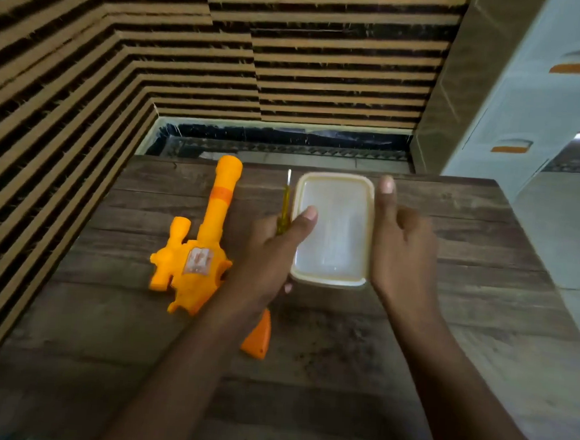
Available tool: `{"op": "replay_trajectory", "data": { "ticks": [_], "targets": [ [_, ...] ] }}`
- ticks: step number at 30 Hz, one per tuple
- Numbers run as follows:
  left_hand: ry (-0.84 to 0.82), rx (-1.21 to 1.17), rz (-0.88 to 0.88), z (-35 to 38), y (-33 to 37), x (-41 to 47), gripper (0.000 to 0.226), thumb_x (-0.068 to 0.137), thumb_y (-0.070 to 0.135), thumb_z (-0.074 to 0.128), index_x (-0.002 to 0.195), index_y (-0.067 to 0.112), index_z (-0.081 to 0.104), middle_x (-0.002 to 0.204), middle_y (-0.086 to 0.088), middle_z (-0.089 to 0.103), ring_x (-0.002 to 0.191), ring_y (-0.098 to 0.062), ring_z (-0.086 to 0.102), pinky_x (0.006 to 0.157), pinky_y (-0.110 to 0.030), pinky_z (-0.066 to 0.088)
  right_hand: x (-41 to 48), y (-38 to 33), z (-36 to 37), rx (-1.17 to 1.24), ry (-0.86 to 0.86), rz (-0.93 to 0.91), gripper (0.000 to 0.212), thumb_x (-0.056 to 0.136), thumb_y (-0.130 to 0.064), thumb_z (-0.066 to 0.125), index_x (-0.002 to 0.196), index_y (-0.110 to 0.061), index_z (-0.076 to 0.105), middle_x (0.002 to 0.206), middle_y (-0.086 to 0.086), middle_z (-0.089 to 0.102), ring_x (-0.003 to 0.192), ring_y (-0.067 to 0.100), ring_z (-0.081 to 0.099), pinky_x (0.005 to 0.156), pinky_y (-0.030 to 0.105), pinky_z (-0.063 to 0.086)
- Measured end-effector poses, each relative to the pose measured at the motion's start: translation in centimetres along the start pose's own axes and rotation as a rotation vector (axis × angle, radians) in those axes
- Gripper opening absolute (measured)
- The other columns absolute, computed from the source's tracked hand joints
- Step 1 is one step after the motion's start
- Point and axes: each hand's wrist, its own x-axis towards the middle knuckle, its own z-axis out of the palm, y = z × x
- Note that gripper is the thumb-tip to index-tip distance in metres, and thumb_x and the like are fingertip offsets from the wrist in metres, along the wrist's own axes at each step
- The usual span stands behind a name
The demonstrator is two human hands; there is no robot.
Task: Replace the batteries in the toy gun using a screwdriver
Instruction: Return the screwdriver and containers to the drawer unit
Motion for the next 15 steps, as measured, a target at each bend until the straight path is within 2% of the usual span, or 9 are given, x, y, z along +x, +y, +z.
{"op": "replay_trajectory", "data": {
  "ticks": [1, 3, 5, 6, 8, 9, 11, 13, 15],
  "targets": [
    [-0.003, -0.006, 0.012, -0.2, 0.3, 1.4, 0.046, 0.096, 0.055, 0.064, 0.117, 0.014, 0.069, 0.083, -0.011, 0.07, 0.055, -0.012, 0.061, 0.038, -0.024, 0.039, 1.3, 0.9, 0.1, -0.044, 0.024, -0.013, 0.065, 0.107, -0.055, 0.04, 0.066, -0.009, 0.061, 0.061, 0.0, 0.063, 0.055, 0.005, 0.059, 0.051, 0.023, 0.043],
    [-0.014, -0.012, 0.039, -0.6, 1.2, 3.3, 0.039, 0.1, 0.045, 0.062, 0.104, 0.007, 0.071, 0.069, -0.012, 0.064, 0.041, -0.009, 0.054, 0.034, -0.022, 0.036, 3.1, 3.2, 0.3, -0.254, 0.065, -0.008, 0.048, 0.102, -0.057, 0.047, 0.092, -0.014, 0.066, 0.089, 0.008, 0.07, 0.088, 0.021, 0.066, 0.076, 0.037, 0.053],
    [-0.014, -0.012, 0.034, -0.8, 1.8, 4.7, 0.034, 0.101, 0.04, 0.061, 0.093, 0.009, 0.072, 0.062, -0.012, 0.062, 0.038, -0.012, 0.052, 0.034, -0.023, 0.035, 4.4, 5.1, 0.6, -0.51, -0.063, 0.164, 0.048, 0.095, -0.059, 0.055, 0.124, -0.021, 0.057, 0.13, 0.019, 0.058, 0.125, 0.041, 0.051, 0.103, 0.054, 0.045],
    [-0.004, -0.007, 0.016, -0.9, 2.3, 5.2, 0.034, 0.101, 0.039, 0.062, 0.088, 0.009, 0.072, 0.06, -0.011, 0.062, 0.037, -0.013, 0.051, 0.034, -0.022, 0.035, 4.7, 5.2, 0.7, -0.565, -0.159, 0.291, 0.052, 0.094, -0.06, 0.057, 0.129, -0.023, 0.051, 0.141, 0.021, 0.047, 0.135, 0.043, 0.041, 0.11, 0.058, 0.037],
    [0.004, 0.009, -0.022, -1.1, 3.3, 5.2, 0.038, 0.102, 0.038, 0.061, 0.084, 0.006, 0.07, 0.052, -0.007, 0.058, 0.034, -0.013, 0.047, 0.034, -0.021, 0.033, 4.6, 4.8, 1.2, -0.612, -0.295, 0.467, 0.053, 0.096, -0.064, 0.055, 0.127, -0.022, 0.047, 0.15, 0.021, 0.034, 0.142, 0.043, 0.029, 0.113, 0.064, 0.027],
    [0.003, 0.007, -0.047, -1.2, 3.9, 5.1, 0.039, 0.102, 0.037, 0.061, 0.085, 0.004, 0.07, 0.049, -0.006, 0.056, 0.033, -0.012, 0.045, 0.033, -0.021, 0.033, 4.4, 4.7, 1.5, -0.611, -0.329, 0.512, 0.054, 0.097, -0.064, 0.053, 0.126, -0.019, 0.048, 0.15, 0.022, 0.032, 0.143, 0.044, 0.028, 0.113, 0.065, 0.026],
    [0.008, 0.003, -0.099, -1.4, 5.5, 5.1, 0.037, 0.103, 0.035, 0.06, 0.086, 0.004, 0.07, 0.05, -0.008, 0.055, 0.032, -0.012, 0.044, 0.032, -0.02, 0.032, 4.8, 4.9, 1.9, -0.584, -0.34, 0.53, 0.052, 0.098, -0.057, 0.056, 0.121, -0.011, 0.053, 0.139, 0.027, 0.046, 0.136, 0.045, 0.036, 0.109, 0.058, 0.034],
    [0.009, -0.009, -0.132, -1.5, 6.7, 4.9, 0.034, 0.105, 0.03, 0.058, 0.084, 0.005, 0.068, 0.049, -0.007, 0.055, 0.031, -0.011, 0.045, 0.031, -0.019, 0.031, 5.0, 4.9, 1.8, -0.514, -0.331, 0.495, 0.039, 0.099, -0.042, 0.063, 0.103, -0.004, 0.056, 0.112, 0.028, 0.061, 0.121, 0.045, 0.052, 0.096, 0.048, 0.043],
    [0.012, -0.017, -0.177, -1.8, 8.8, 4.8, 0.032, 0.105, 0.027, 0.057, 0.084, 0.005, 0.067, 0.045, -0.003, 0.055, 0.029, -0.009, 0.045, 0.03, -0.018, 0.03, 5.6, 3.6, 1.2, -0.414, -0.338, 0.533, 0.028, 0.101, -0.031, 0.063, 0.09, -0.009, 0.052, 0.092, 0.018, 0.06, 0.103, 0.042, 0.062, 0.083, 0.044, 0.047]
  ]
}}
